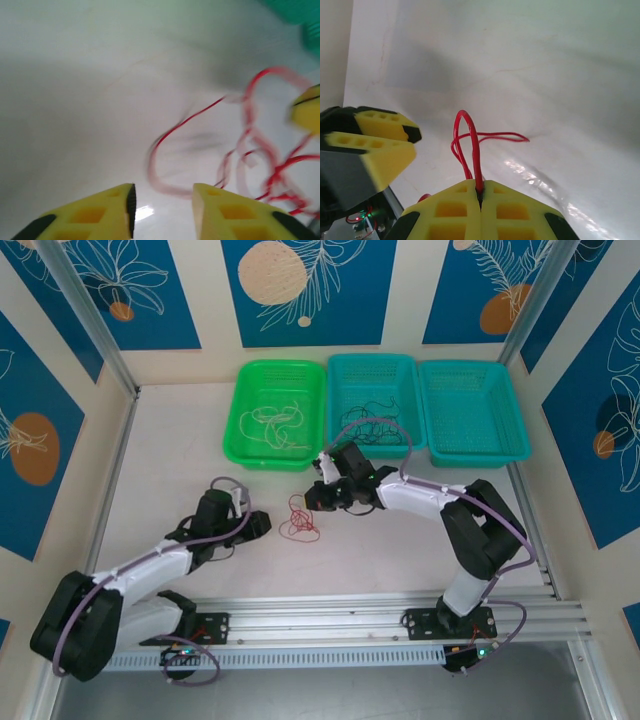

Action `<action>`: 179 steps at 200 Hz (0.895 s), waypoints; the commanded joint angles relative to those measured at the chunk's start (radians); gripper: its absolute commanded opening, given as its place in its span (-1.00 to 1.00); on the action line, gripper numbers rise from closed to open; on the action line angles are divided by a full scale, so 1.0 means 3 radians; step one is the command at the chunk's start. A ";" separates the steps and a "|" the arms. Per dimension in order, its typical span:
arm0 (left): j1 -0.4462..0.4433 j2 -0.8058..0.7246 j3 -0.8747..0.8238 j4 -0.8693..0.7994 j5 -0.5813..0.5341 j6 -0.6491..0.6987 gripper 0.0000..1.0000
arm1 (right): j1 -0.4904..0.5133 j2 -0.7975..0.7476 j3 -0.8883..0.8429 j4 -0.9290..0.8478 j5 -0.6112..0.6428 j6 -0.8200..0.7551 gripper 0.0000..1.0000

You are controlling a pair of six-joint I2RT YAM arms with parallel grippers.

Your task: Untangle the cables

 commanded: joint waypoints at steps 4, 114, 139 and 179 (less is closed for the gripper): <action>0.0134 -0.0145 0.0039 0.0416 0.0375 -0.0379 -0.12 | 0.0005 0.0029 -0.0069 0.0145 -0.0163 0.0140 -1.00; 0.0142 0.0800 0.0152 0.0346 0.0391 -0.0170 0.55 | -0.0127 -0.0458 -0.0163 0.0579 -0.0683 0.0546 -1.00; 0.0144 0.1113 0.0177 0.0641 0.0493 -0.0315 0.39 | -0.0127 -0.0538 -0.0233 0.0776 -0.0812 0.0729 -1.00; 0.0145 0.1163 0.0162 0.0863 0.0353 -0.0394 -0.48 | -0.0137 -0.0641 -0.0314 0.0871 -0.0814 0.0874 -1.00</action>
